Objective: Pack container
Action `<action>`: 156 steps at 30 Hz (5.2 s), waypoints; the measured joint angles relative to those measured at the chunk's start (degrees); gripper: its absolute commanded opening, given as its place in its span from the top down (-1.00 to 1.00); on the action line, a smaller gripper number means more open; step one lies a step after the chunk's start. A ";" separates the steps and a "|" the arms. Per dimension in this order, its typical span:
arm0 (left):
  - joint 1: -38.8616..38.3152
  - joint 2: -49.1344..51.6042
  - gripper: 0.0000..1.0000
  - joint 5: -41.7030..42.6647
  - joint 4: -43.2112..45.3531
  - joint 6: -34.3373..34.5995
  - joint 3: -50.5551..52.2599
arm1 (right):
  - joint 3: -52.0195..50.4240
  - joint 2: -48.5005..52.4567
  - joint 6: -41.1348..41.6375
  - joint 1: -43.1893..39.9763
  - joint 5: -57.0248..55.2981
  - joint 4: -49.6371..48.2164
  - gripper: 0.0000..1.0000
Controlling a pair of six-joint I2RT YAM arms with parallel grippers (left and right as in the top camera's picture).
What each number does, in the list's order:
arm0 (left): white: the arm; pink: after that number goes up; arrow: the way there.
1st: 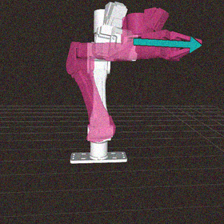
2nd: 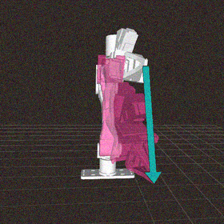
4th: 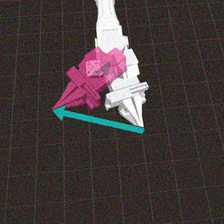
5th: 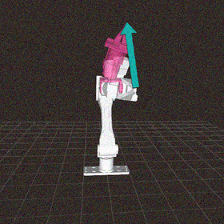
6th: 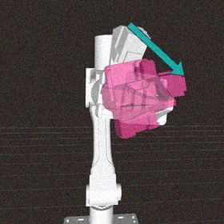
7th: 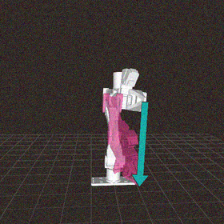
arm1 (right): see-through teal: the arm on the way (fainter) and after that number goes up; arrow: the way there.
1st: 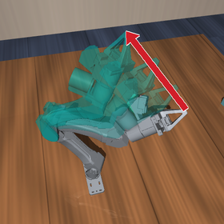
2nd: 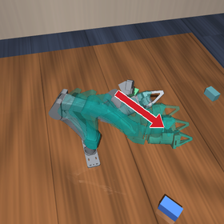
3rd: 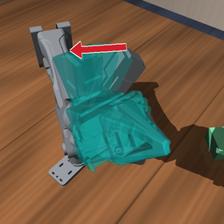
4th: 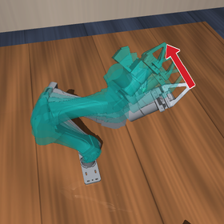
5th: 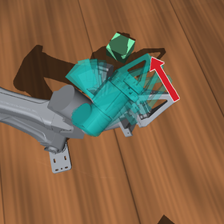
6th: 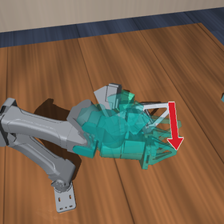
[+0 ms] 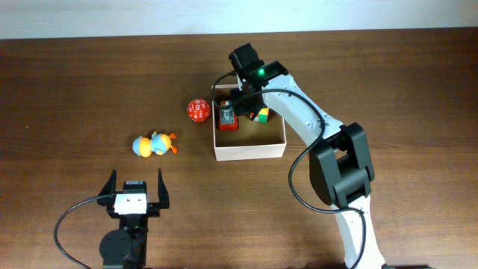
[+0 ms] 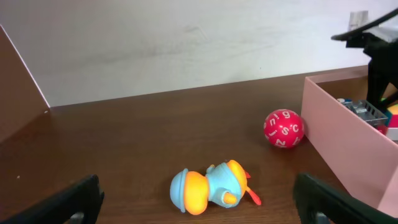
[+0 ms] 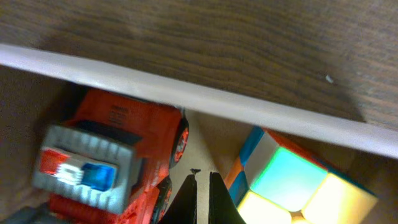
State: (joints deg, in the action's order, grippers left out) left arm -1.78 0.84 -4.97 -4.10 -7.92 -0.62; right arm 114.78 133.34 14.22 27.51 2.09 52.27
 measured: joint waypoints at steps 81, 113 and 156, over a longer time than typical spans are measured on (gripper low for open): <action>0.00 0.00 -0.99 0.00 0.00 0.00 0.00 | 1.20 0.00 -6.69 -1.09 -11.02 17.31 0.81; 0.00 0.00 -0.99 0.00 0.00 0.00 0.00 | 1.20 0.00 -9.86 -1.03 -14.36 15.67 0.81; 0.00 0.00 -0.99 0.00 0.00 0.00 0.00 | 1.20 0.00 -17.35 -1.66 -6.97 9.40 0.80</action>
State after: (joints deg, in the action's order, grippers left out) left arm -1.78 0.84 -4.97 -4.10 -7.92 -0.62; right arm 115.98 133.34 -3.14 25.85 -4.89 61.67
